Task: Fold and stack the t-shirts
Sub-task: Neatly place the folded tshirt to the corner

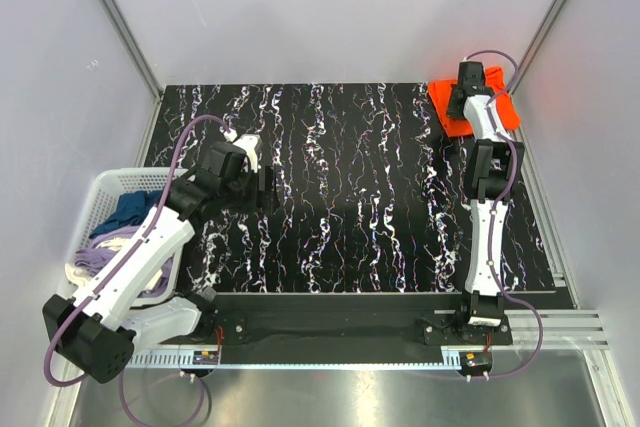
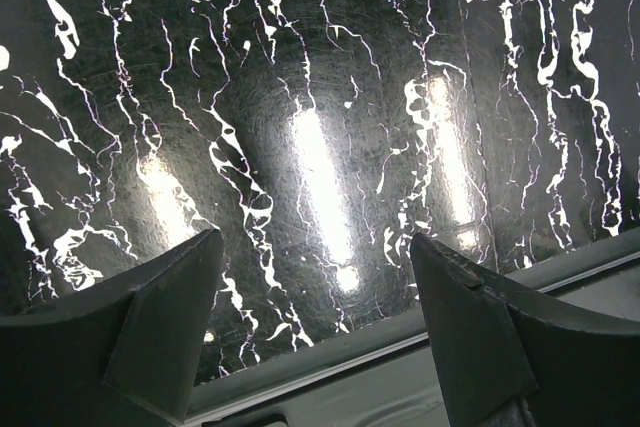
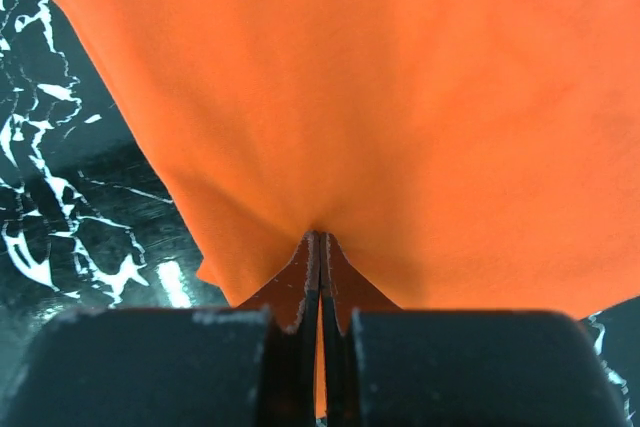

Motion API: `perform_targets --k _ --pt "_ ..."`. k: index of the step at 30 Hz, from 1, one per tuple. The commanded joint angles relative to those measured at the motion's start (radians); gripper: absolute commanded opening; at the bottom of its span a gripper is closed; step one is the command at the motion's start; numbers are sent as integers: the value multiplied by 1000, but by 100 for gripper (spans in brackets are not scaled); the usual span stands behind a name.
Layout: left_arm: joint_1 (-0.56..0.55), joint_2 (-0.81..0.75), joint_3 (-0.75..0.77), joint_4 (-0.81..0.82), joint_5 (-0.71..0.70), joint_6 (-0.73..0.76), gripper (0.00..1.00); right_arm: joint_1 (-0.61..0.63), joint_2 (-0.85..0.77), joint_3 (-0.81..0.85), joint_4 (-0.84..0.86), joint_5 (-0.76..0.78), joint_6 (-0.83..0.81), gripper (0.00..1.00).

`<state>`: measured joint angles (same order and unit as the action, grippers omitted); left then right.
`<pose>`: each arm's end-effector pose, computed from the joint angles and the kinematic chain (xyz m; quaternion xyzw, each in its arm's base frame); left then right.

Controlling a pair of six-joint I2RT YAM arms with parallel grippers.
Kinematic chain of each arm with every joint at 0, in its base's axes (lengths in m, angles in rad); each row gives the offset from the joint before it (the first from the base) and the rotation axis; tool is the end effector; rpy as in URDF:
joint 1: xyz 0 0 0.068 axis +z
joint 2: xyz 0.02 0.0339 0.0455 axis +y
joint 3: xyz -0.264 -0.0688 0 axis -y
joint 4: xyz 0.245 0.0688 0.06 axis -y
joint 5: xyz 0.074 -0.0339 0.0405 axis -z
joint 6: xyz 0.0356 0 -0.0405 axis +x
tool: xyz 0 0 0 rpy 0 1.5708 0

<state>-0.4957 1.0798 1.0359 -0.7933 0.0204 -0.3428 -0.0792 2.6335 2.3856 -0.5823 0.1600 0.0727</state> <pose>0.1899 -0.1035 0.3141 0.0749 0.9304 -0.1547 0.3237 0.5743 -0.0513 0.1594 0.0993 0.9244 -0.0757 0.3605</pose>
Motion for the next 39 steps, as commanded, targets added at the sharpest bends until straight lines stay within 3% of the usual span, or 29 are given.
perform_targets --k 1,4,15,28,31,32,34,37,39 --pt "5 -8 35 0 19 22 82 51 31 43 -103 24 55 0" --pt "6 -1 46 -4 36 27 82 75 22 55 -132 88 38 0" --pt "9 94 150 -35 89 64 82 75 -15 87 -199 9 210 0" --pt "9 57 110 11 88 42 82 25 -84 80 -123 -36 79 4" --pt "9 58 99 38 102 31 84 33 -150 75 -161 -98 136 14" --pt "11 60 98 48 110 28 84 41 -194 61 -178 -111 156 22" --pt "9 65 101 68 116 19 88 70 -281 32 -230 -131 208 27" --pt "9 69 107 97 131 -4 93 113 -404 -141 -249 -160 304 38" --pt "11 62 96 126 145 -36 95 139 -554 -369 -220 -255 340 44"
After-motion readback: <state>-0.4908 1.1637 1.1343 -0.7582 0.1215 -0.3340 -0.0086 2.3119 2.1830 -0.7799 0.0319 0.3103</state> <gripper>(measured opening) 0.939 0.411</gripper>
